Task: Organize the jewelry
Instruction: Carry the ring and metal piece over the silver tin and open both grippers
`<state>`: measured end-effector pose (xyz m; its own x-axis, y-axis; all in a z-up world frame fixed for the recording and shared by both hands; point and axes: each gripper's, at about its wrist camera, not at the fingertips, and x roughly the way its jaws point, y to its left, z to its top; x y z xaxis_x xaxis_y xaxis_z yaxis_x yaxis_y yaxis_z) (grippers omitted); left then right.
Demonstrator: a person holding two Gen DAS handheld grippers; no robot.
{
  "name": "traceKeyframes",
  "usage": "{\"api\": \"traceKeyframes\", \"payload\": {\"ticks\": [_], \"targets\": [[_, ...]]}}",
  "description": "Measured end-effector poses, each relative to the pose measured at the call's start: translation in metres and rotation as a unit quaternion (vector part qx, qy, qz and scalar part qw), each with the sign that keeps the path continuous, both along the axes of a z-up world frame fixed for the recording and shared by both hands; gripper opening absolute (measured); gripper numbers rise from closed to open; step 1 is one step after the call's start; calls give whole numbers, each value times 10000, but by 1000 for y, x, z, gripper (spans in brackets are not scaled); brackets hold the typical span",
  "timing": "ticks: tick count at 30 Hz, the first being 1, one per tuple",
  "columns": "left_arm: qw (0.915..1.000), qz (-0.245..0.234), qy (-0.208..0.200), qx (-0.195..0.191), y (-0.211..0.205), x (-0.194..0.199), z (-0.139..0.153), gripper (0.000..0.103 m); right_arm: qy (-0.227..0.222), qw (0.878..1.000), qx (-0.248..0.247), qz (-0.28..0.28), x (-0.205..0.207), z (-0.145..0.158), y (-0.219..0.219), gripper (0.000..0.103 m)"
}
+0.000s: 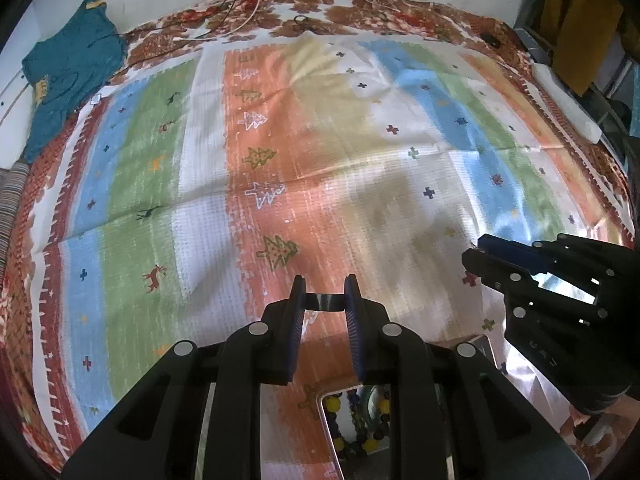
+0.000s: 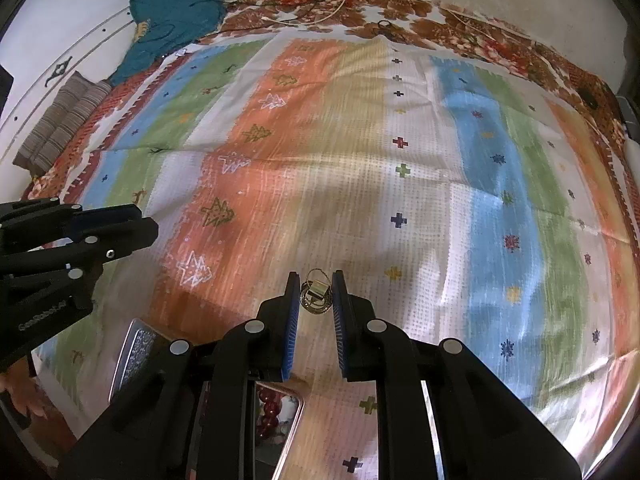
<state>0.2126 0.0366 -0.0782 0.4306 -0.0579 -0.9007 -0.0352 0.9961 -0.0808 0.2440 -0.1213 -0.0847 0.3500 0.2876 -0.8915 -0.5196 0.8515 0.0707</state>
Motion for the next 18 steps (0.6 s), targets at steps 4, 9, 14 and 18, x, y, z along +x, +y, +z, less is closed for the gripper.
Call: {"api": "traceKeyframes", "payload": {"ticks": [4,9,14,18], "targets": [[10000,-54,-69,-25,-3,-8,6,19,-22,10000,51,50,-8,4,-1,17],[9998,-137,-148,-34,-8,-19,13,19,-53,9999,99,114,-21,10,-3,17],[9996,-173,-197,-42,-12,-29,17,19,-90,9998,137,141,-30,15,-5,17],[9994,-198,-263,-51,-13,-37,22,19,-127,9996,194,156,-38,20,-7,17]]}}
